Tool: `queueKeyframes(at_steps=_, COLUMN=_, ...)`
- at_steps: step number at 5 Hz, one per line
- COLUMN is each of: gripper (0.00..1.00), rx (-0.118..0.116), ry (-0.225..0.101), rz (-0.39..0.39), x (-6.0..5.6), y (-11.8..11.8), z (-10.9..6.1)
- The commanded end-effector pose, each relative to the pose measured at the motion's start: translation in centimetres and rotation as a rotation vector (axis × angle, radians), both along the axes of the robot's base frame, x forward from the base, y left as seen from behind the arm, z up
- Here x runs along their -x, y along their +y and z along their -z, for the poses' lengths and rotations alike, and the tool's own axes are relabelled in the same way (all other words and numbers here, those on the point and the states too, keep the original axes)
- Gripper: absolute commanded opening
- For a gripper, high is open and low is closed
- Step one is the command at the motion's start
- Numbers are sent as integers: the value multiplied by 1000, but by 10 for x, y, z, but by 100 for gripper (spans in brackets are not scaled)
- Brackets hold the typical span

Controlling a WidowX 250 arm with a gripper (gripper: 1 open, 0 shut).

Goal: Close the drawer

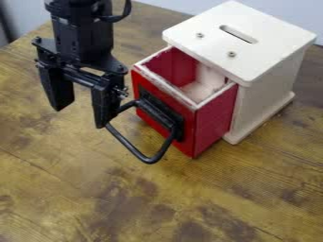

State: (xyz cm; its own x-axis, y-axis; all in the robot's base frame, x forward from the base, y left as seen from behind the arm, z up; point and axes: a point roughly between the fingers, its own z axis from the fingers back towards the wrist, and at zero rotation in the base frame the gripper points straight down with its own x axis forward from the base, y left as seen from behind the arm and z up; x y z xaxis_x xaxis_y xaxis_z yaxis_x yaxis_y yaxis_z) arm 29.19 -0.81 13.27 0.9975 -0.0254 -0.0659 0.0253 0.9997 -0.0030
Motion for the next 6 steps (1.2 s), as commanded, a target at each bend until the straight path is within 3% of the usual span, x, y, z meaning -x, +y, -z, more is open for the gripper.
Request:
queueKeyframes(at_steps=1, gripper=100, rx=-2, ry=-166, rz=14, x=1, y=0, z=12)
queueKeyframes(at_steps=2, gripper=100, rx=12, ry=-261, rz=121, x=-2, y=-3, z=42)
queueKeyframes(at_steps=3, gripper=100, rx=20, ry=-243, rz=159, x=-11, y=-5, z=65)
queueKeyframes(at_steps=4, gripper=100, rx=22, ry=-215, rz=164, x=-18, y=-4, z=76)
queueKeyframes(at_steps=6, gripper=100, rx=13, ry=-215, rz=173, x=-38, y=-5, z=74)
